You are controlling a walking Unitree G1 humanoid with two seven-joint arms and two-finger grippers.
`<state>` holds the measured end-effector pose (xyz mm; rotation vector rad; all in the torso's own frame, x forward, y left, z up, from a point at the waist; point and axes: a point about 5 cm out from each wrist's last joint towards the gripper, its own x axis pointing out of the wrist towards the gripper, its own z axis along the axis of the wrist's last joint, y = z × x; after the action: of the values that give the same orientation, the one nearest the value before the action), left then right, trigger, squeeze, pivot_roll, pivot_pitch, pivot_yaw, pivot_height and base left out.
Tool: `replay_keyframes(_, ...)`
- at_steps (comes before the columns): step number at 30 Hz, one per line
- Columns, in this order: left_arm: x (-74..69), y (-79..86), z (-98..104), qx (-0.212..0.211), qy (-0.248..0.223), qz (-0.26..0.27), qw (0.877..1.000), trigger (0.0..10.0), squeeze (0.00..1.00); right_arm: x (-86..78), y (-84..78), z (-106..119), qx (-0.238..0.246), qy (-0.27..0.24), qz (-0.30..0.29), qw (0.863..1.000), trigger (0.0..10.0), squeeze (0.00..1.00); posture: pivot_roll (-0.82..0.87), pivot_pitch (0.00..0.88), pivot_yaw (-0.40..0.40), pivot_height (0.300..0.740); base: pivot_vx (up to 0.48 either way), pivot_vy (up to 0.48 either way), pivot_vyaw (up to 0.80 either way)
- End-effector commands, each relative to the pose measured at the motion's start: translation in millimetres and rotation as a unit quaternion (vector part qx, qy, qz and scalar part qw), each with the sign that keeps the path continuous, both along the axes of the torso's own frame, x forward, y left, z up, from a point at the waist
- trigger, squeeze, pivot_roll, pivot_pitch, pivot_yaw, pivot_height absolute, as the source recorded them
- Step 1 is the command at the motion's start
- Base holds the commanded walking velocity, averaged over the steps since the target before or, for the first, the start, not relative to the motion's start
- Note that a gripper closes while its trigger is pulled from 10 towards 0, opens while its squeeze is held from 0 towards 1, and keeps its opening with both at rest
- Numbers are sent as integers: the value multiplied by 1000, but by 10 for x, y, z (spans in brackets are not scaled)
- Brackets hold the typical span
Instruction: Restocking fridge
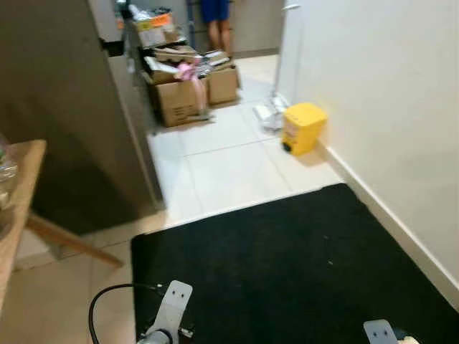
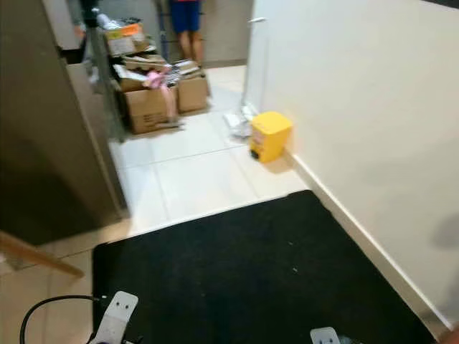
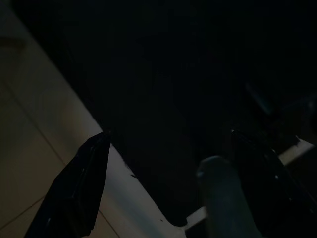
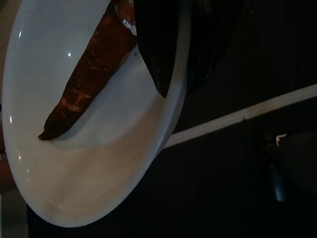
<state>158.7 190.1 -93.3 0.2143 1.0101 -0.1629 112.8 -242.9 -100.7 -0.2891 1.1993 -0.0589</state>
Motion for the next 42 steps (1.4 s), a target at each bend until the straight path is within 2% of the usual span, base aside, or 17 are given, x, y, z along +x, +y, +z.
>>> replay_keyframes(1, -62, 7, -27, 0, 10, 14, 1000, 10000, 0, 58, -33, 26, -6, -6, 8, 1000, 10000, 0, -40, 0, -53, 740, 0, 0, 0)
replay_keyframes(6, -124, -48, -58, -15, 17, 36, 999, 10000, 0, 139, -61, 59, -13, -12, 24, 1000, 10000, 0, -44, 0, -63, 740, 0, 0, 0)
replay_keyframes(14, -151, -91, -72, -25, 23, 30, 999, 10000, 0, 170, -80, 74, -18, -11, 32, 999, 10000, 0, -43, 0, -64, 740, 0, 0, 0)
replay_keyframes(27, -155, -70, -69, -24, 24, 16, 999, 10000, 0, 127, -18, 42, -11, -3, 37, 999, 10000, 0, -37, 0, -51, 740, 0, 0, 0)
replay_keyframes(42, -231, -95, -97, -26, 35, 5, 999, 10000, 0, 82, -4, 24, -11, 4, 41, 999, 10000, 0, -34, 7, -47, 740, 48, 0, 0)
